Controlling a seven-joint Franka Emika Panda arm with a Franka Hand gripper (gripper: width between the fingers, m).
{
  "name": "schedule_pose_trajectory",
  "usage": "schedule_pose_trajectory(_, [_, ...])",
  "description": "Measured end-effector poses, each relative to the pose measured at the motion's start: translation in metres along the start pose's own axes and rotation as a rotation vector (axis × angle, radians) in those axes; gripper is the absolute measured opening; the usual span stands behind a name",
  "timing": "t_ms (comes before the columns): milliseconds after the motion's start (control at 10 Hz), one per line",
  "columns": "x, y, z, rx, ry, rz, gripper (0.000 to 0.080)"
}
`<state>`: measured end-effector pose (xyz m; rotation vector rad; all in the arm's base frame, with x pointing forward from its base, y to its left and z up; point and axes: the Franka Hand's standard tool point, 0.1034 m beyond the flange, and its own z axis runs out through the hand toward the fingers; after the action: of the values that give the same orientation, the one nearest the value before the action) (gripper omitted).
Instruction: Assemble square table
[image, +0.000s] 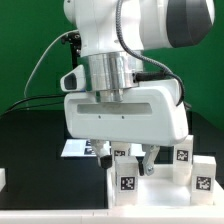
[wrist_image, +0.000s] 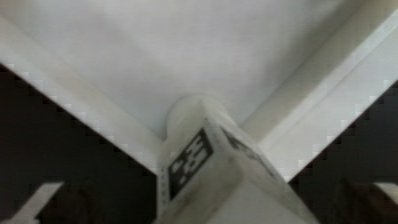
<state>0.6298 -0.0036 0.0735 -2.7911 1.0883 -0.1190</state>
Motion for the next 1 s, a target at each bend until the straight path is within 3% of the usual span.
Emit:
schedule_pose_trajectory(200, [0.0011, 0.0007, -0.0002, -0.017, 0.007, -0.226, 0.0649])
schedule_pose_trajectory(300, [-0.0014, -0.0047, 0.0002, -0.023, 0.013, -0.555, 0.0649])
schedule_pose_trajectory(600, [-0.0053, -0.004, 0.0039, -0.022, 0.003, -0.588, 0.0627])
schedule_pose_trajectory(800, [-0.0049, -0.0021, 0.0049, -0.025, 0.003, -0.461, 0.0286])
schedule_pose_trajectory(1000, [-0.0023, -0.0012, 0.0044, -0.025, 0.009, -0.233, 0.0287])
